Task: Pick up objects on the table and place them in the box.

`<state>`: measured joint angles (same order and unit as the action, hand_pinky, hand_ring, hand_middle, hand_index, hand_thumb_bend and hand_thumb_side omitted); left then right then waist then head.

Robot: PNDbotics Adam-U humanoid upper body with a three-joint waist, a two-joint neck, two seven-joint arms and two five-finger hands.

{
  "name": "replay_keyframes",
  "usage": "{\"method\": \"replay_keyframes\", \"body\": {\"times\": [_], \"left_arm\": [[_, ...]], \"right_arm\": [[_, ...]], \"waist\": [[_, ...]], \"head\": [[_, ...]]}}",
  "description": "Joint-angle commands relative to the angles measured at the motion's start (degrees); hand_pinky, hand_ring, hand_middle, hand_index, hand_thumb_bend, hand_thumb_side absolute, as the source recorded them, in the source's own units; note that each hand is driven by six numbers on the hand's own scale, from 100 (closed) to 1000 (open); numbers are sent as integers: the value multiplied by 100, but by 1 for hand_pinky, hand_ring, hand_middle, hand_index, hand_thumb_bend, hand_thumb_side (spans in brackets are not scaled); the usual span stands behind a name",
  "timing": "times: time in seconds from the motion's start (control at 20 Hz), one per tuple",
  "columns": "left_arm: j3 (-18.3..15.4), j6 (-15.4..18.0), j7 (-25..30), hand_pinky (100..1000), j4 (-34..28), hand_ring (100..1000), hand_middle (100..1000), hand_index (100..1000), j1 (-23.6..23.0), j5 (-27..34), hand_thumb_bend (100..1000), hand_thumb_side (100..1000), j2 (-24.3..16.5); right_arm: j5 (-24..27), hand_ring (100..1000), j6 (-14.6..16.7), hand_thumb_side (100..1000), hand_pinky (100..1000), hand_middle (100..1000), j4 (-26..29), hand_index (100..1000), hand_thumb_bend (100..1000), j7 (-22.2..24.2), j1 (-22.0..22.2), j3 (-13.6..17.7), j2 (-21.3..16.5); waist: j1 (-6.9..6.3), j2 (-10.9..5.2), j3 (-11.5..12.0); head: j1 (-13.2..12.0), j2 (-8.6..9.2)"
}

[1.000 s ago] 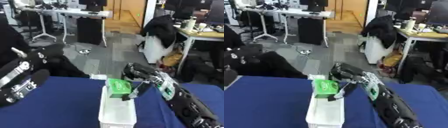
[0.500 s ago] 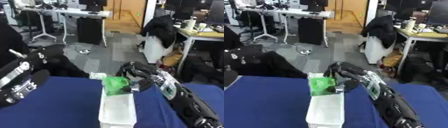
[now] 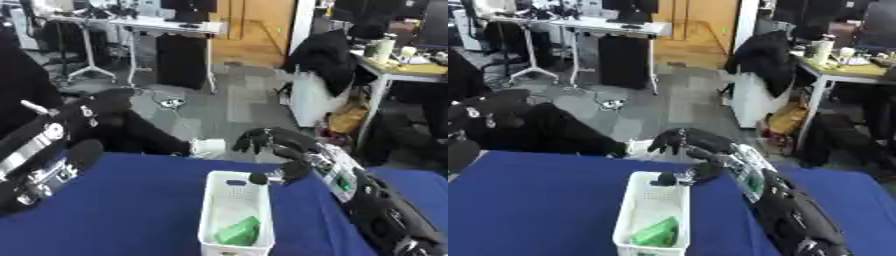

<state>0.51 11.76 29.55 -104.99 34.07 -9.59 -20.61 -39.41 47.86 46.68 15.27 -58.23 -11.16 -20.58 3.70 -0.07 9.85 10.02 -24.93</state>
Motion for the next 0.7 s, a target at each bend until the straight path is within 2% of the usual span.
{"method": "replay_keyframes", "body": {"times": [0.05, 0.2, 0.25, 0.3, 0.35, 0.45, 0.6, 0.65, 0.7], "left_arm": [[-1, 13, 15, 856, -81, 962, 1000, 979, 117, 9, 131, 994, -62], [0, 19, 29, 856, -74, 962, 1000, 979, 106, 6, 130, 994, -73], [-1, 22, 33, 856, -70, 962, 1000, 979, 101, 4, 130, 994, -79], [-2, 26, 37, 856, -67, 962, 1000, 979, 98, 2, 130, 994, -87], [-6, 30, 38, 856, -64, 962, 1000, 979, 96, 1, 128, 990, -95], [-16, 40, 34, 857, -55, 962, 1000, 979, 88, -2, 129, 993, -122], [-31, 68, 28, 857, -32, 962, 1000, 979, 36, -17, 126, 994, -218], [-33, 83, 30, 858, -20, 962, 1000, 979, 19, -22, 124, 984, -252], [-37, 101, 30, 858, -8, 962, 1000, 979, 4, -26, 125, 995, -284]], "right_arm": [[62, 677, 56, 1000, 532, 742, 127, 839, 513, 89, -18, 50, -201], [173, 656, 33, 1000, 514, 718, 263, 822, 470, 48, 111, 53, -262], [257, 601, 13, 1000, 476, 661, 364, 803, 442, 18, 196, 54, -296], [368, 613, -18, 1000, 489, 671, 513, 808, 448, -14, 320, 53, -339], [492, 572, -70, 1000, 438, 619, 706, 774, 468, -48, 479, 60, -387], [766, 556, -238, 1000, 418, 599, 1233, 762, 397, -110, 859, 69, -507], [990, 534, -586, 1000, 384, 570, 2222, 738, 341, -137, 1511, 86, -770], [1058, 527, -756, 1000, 367, 559, 2522, 733, 386, -154, 1758, 122, -813], [1134, 524, -925, 1000, 360, 555, 2836, 734, 324, -192, 2006, 177, -815]], "waist": [[-19, -59, -8], [-19, -64, -13], [-18, -66, -19], [-19, -66, -25], [-22, -64, -37], [-29, -60, -69], [-42, -57, -170], [-49, -56, -206], [-59, -53, -241]], "head": [[-35, 23], [41, 134], [88, 224], [131, 318], [165, 444], [197, 675], [201, 1047], [217, 1175], [220, 1287]]}}
